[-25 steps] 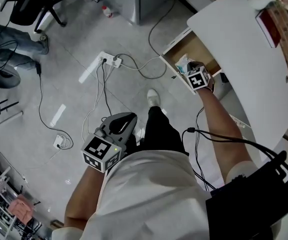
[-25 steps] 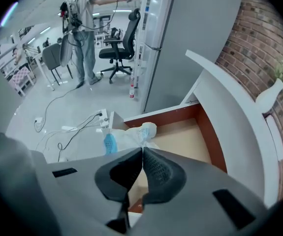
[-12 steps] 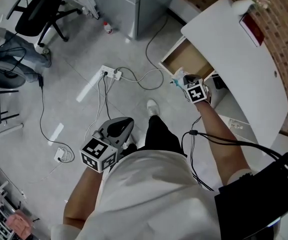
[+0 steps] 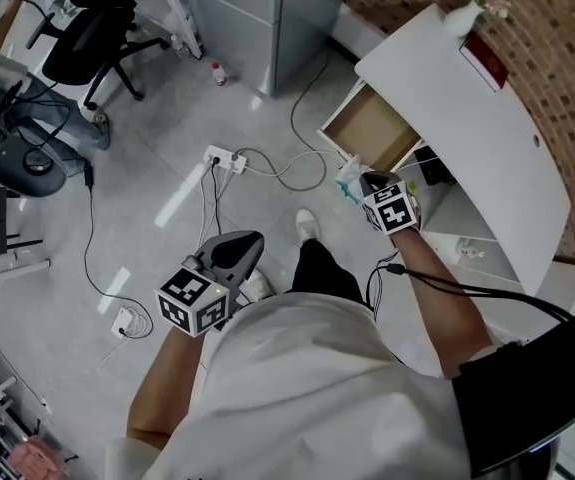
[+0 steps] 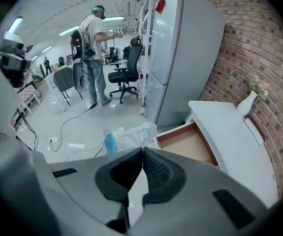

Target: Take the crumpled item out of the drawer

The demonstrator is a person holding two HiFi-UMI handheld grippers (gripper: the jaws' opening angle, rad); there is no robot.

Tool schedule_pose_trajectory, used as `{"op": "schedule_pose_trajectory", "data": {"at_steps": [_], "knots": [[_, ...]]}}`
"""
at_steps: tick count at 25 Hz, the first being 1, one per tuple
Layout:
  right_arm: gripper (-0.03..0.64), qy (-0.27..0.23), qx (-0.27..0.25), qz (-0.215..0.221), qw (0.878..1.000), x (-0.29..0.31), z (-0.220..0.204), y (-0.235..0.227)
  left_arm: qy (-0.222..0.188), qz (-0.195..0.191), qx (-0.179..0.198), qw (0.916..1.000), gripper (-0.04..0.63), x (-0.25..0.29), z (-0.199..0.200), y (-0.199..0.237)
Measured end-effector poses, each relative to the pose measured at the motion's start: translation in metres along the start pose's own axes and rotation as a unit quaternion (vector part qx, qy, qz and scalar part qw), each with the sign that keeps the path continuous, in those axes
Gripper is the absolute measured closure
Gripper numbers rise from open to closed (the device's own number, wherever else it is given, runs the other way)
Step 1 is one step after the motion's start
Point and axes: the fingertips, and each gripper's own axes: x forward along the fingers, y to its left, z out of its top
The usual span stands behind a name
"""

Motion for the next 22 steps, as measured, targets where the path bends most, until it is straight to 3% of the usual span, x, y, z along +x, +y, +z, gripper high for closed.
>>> {"op": "schedule_pose_trajectory", "data": {"at_steps": [13,22], "knots": [[0.586,-0.050,-0.014,0.007,0.999,-0.116,-0.002,0.095,-0.018,0.008,0.017,0.9997,0.569,-0.063,-0.031,-0.039],[0.586,-0.065,-0.025,0.009,0.998,-0.164,-0.015,0.163,-0.022,0.027,0.012,0.9993,0.569,-0.110,-0.067,-0.043]]}}
